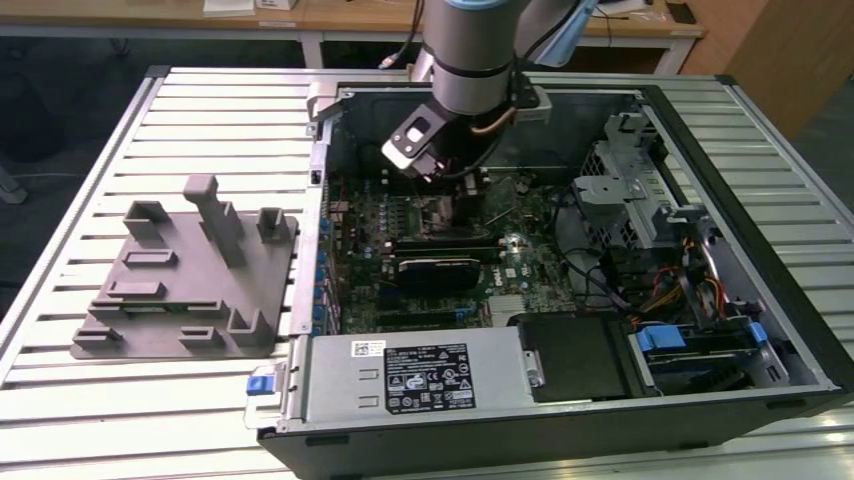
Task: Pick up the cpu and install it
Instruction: 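Place the cpu into insertion slot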
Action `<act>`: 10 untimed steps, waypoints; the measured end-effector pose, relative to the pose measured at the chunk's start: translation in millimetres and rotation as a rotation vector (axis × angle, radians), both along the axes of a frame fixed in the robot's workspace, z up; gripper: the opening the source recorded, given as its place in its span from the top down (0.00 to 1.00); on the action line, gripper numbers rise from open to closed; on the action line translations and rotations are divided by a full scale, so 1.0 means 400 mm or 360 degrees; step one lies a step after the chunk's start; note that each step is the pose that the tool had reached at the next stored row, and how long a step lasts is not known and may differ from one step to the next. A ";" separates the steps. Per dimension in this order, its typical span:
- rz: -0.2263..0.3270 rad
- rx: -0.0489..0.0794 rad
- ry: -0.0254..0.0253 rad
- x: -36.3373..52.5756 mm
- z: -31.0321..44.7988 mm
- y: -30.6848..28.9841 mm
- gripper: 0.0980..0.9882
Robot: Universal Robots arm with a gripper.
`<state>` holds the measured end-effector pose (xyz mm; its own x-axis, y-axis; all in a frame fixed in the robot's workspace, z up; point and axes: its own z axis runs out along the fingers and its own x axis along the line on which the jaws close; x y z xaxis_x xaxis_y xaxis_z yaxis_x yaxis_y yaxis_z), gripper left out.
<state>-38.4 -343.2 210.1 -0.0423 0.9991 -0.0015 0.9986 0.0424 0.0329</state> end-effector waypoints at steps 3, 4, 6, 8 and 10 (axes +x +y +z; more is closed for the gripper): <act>-0.0010 0.0000 -0.00001 -0.002 -0.007 0.005 0.50; -0.0011 0.0000 0.00000 -0.004 -0.010 0.007 0.50; -0.0011 0.0000 -0.00001 -0.007 -0.016 0.009 0.50; -0.0014 0.0000 0.00000 -0.011 -0.020 0.009 0.50; -0.0025 0.0000 0.00000 -0.011 -0.024 0.009 0.50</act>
<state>-42.8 -339.5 200.7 -0.0266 0.9996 -0.0014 0.9991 0.0266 0.0329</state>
